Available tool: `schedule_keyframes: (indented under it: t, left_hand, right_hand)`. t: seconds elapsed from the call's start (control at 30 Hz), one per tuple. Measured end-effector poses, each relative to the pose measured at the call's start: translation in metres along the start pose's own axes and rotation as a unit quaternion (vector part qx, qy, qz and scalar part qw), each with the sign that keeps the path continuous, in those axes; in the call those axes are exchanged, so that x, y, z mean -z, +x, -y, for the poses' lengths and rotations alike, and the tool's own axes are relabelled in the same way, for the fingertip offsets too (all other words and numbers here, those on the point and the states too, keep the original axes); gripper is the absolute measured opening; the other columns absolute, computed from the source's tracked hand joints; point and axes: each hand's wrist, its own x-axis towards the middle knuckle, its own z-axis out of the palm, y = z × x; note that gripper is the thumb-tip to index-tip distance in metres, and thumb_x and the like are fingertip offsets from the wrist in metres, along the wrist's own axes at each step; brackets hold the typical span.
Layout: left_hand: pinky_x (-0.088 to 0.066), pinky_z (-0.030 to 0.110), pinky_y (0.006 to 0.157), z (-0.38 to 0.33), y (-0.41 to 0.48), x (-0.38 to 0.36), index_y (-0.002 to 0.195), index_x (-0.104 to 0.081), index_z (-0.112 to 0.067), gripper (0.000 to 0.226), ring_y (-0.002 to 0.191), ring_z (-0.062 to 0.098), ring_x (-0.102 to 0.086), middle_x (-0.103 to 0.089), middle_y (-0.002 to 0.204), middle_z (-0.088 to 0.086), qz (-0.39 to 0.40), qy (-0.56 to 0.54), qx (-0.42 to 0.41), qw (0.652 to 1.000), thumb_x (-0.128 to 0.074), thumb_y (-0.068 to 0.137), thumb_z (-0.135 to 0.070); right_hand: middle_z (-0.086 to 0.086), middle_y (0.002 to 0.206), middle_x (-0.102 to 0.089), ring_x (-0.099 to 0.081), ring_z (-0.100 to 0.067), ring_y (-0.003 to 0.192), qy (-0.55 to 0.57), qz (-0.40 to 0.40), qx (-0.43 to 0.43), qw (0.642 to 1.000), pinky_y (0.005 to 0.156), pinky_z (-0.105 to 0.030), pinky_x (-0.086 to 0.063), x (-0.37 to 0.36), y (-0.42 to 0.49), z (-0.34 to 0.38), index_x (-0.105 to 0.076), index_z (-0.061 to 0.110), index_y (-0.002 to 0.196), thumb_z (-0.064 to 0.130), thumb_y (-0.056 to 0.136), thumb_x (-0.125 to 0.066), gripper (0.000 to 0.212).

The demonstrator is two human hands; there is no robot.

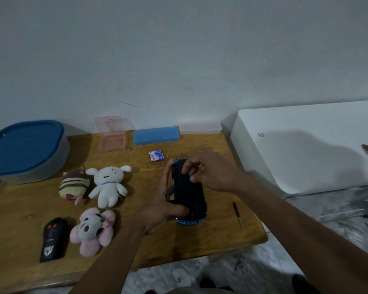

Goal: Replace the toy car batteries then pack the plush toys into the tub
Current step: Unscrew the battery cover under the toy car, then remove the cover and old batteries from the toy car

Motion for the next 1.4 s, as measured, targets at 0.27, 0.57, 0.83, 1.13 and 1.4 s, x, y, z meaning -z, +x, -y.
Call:
schedule_keyframes:
  t: [0.27, 0.57, 0.83, 1.13, 1.4]
  left_hand:
    - [-0.051, 0.052, 0.086, 0.001, -0.002, -0.003, 0.135, -0.023, -0.068, 0.122, 0.123, 0.039, -0.053, -0.038, 0.146, 0.014, 0.014, 0.002, 0.004, 1.000, -0.062, 0.064, 0.023]
    - [-0.053, 0.046, 0.080, 0.012, -0.002, -0.005, 0.136, -0.023, -0.067, 0.123, 0.114, 0.039, -0.057, -0.046, 0.141, 0.014, -0.014, 0.005, 0.004, 1.000, -0.062, 0.062, 0.024]
    - [-0.055, 0.038, 0.075, 0.029, 0.002, -0.016, 0.137, -0.022, -0.065, 0.123, 0.104, 0.030, -0.062, -0.049, 0.138, 0.015, -0.034, -0.004, 0.022, 0.999, -0.053, 0.069, 0.032]
    - [-0.055, 0.039, 0.076, 0.042, 0.000, -0.026, 0.137, -0.023, -0.065, 0.121, 0.101, 0.028, -0.065, -0.053, 0.134, 0.010, -0.051, -0.003, 0.037, 0.998, -0.048, 0.073, 0.035]
    - [-0.056, 0.039, 0.076, 0.050, -0.009, -0.026, 0.138, -0.021, -0.064, 0.123, 0.101, 0.028, -0.065, -0.054, 0.133, 0.015, -0.081, -0.013, 0.029, 0.996, -0.055, 0.066, 0.029]
  right_hand:
    - [0.010, 0.091, -0.059, -0.061, -0.010, 0.087, 0.008, 0.010, -0.007, 1.000, 0.068, -0.021, -0.055, 0.007, -0.002, -0.006, -0.070, 0.015, 0.095, 0.004, 0.084, -0.067, 0.016]
    - [-0.004, 0.093, -0.066, -0.066, -0.015, 0.084, 0.027, -0.051, -0.073, 0.996, 0.067, -0.026, -0.059, 0.054, -0.013, -0.040, -0.072, 0.006, 0.094, -0.003, 0.083, -0.066, 0.015]
    - [0.007, 0.077, -0.061, -0.057, -0.006, 0.075, -0.032, 0.052, -0.163, 0.985, 0.060, -0.010, -0.045, 0.001, -0.030, -0.109, -0.071, 0.000, 0.094, -0.007, 0.083, -0.061, 0.016]
    - [-0.009, 0.115, -0.062, -0.055, -0.024, 0.109, -0.151, 0.096, -0.133, 0.975, 0.088, -0.029, -0.044, -0.040, -0.032, -0.152, -0.067, 0.008, 0.106, 0.012, 0.087, -0.062, 0.020]
    - [-0.009, 0.093, -0.069, -0.063, -0.026, 0.090, -0.174, 0.073, -0.109, 0.976, 0.074, -0.036, -0.055, -0.050, -0.028, -0.161, -0.071, 0.013, 0.090, 0.005, 0.082, -0.062, 0.015]
